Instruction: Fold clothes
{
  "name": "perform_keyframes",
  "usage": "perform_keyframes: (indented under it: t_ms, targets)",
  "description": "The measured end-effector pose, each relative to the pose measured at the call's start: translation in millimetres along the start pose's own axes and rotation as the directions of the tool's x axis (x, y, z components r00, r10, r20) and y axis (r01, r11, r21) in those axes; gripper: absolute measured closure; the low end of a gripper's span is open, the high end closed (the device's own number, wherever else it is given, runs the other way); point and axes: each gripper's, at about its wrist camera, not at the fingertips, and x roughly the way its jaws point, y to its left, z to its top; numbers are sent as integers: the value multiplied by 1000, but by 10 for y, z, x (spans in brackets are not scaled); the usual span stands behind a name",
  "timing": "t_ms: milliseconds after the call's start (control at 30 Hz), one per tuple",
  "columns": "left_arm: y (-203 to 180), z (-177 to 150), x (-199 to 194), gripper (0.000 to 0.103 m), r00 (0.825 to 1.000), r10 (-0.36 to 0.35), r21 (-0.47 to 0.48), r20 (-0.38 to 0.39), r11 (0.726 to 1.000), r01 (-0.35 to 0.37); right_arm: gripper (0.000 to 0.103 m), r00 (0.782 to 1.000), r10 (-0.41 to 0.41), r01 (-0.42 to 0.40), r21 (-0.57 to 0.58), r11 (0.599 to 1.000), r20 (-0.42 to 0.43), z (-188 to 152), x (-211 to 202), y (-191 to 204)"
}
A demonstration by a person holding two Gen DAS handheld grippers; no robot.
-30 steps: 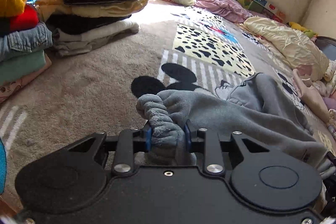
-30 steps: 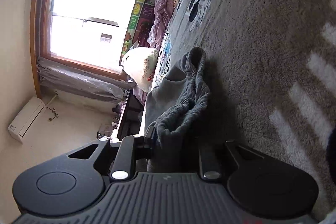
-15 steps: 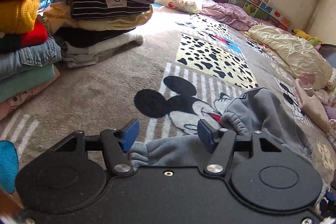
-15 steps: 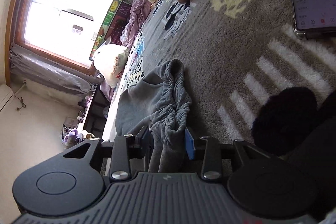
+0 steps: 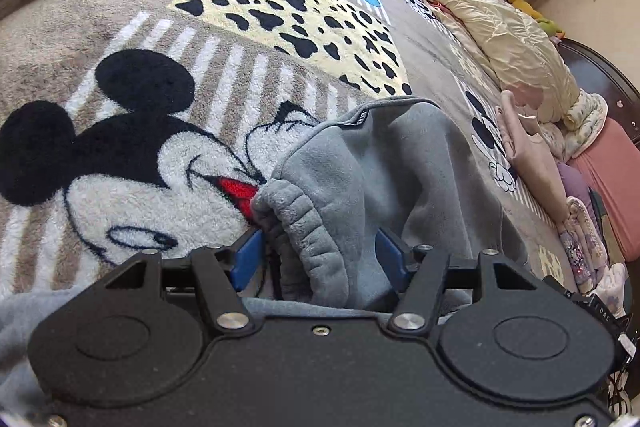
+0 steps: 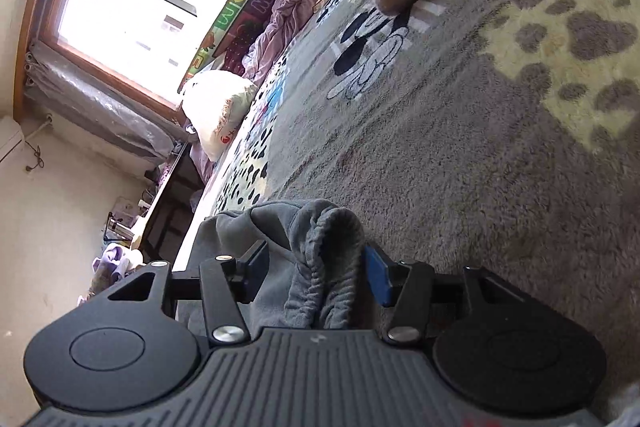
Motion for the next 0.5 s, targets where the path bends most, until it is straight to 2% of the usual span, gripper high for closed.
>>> perform_keyframes:
  t_ms: [33,67,133,200,267,367,400,467,500]
  targets:
    - [-15,-5,43,62,1000,10,36,4,999,-10,50,1000,7,-7,-32,999,-14,40,64,15]
    - [-35,-7,57,70,1000,16,80,18,997,-17,51,999,28,-30,-57,998,-31,64,99,33]
    - [-62,21,13,74,999,-8,133,53,991,1,87,996,58,-65,-108,992,-62,111,153,80]
    - [-81,103,-124,75,993,-51,182,106,983,31,89,995,79,-86,-130,988,-57,166,167,112]
    - [-12,254,-338,76,982,-65,192,177,981,30,90,995,87,-91,-131,987,-41,222,190,123]
    - [293,499,-607,76,960,-34,128,279,992,-2,90,997,76,-80,-129,988,-33,300,265,129]
    - [417,571,-667,75,953,-10,93,302,996,-19,90,997,73,-76,-128,989,-31,326,290,131]
    - [698,648,-672,63,945,89,-17,313,996,-88,89,998,66,-68,-127,990,-26,378,340,135]
    - [841,636,-651,44,931,172,-95,322,984,-150,85,998,62,-64,-126,990,-23,404,365,137]
